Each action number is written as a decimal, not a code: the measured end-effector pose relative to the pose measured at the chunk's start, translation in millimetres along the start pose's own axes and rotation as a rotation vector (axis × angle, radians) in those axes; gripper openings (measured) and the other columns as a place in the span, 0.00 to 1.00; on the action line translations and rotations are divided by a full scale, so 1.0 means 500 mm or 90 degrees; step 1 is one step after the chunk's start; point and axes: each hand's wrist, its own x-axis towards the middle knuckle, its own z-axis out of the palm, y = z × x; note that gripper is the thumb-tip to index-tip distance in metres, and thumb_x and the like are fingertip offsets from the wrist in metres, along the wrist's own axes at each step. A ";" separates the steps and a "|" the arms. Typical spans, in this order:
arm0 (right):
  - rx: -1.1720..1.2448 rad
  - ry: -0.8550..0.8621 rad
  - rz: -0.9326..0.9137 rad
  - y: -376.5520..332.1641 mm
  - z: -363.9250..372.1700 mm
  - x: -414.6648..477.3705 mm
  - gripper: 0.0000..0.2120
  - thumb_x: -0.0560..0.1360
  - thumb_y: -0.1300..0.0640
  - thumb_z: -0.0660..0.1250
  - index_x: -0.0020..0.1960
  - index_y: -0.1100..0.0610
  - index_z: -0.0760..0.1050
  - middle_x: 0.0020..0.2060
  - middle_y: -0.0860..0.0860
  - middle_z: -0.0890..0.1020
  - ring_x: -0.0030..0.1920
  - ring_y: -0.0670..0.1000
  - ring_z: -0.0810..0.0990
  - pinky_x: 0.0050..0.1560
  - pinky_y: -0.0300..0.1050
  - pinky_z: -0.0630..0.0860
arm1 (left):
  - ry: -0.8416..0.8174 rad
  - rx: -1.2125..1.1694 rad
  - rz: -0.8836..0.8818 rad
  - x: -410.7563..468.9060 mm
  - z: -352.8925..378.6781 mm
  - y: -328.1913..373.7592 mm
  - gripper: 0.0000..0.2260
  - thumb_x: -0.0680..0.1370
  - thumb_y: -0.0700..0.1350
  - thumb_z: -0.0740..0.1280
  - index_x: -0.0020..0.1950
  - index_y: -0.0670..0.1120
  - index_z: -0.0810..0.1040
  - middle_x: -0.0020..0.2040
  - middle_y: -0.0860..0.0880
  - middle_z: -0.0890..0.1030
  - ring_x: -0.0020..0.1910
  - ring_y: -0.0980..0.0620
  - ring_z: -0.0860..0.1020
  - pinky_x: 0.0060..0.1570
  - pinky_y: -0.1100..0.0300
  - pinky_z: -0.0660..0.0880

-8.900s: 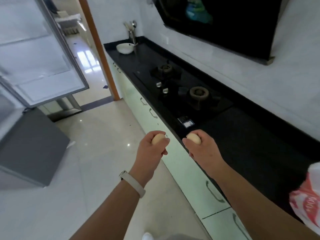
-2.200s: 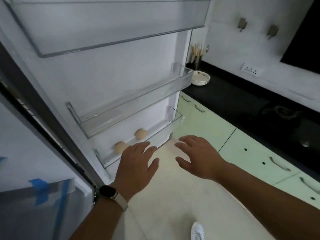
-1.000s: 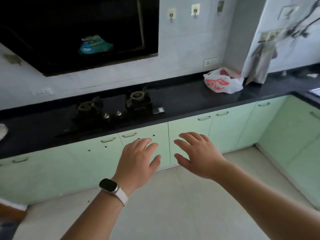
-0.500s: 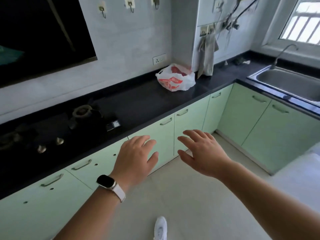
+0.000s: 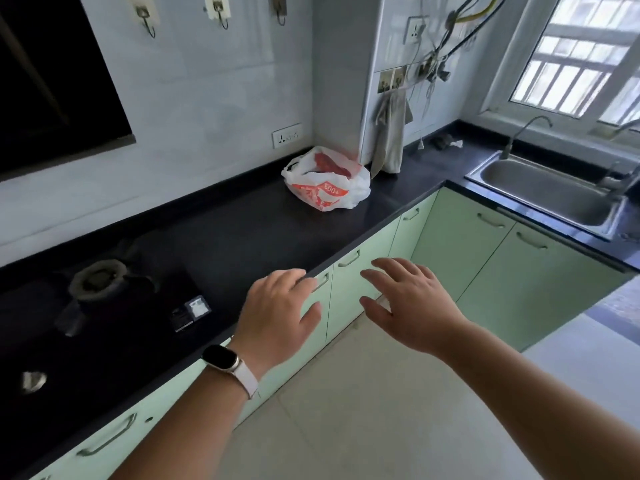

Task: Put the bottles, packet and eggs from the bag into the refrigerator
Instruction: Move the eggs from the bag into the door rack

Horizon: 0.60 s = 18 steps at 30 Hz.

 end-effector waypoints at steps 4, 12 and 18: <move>-0.001 -0.001 0.025 0.018 -0.006 0.043 0.27 0.79 0.37 0.50 0.73 0.46 0.66 0.72 0.48 0.70 0.73 0.53 0.66 0.71 0.52 0.61 | 0.005 -0.018 0.025 0.049 0.011 -0.016 0.17 0.77 0.55 0.60 0.59 0.49 0.80 0.59 0.50 0.80 0.59 0.48 0.77 0.56 0.49 0.74; 0.020 0.006 0.072 0.111 0.019 0.128 0.25 0.80 0.37 0.54 0.73 0.47 0.66 0.72 0.49 0.70 0.73 0.53 0.65 0.71 0.52 0.61 | -0.014 -0.012 0.061 0.181 0.071 -0.026 0.17 0.78 0.55 0.60 0.60 0.48 0.79 0.59 0.50 0.80 0.60 0.47 0.77 0.57 0.48 0.74; 0.060 0.012 0.070 0.217 0.070 0.227 0.28 0.77 0.35 0.48 0.71 0.47 0.68 0.69 0.49 0.73 0.70 0.54 0.69 0.69 0.53 0.64 | -0.044 0.013 0.045 0.293 0.138 -0.020 0.18 0.78 0.56 0.59 0.61 0.49 0.80 0.59 0.50 0.80 0.60 0.48 0.77 0.57 0.49 0.73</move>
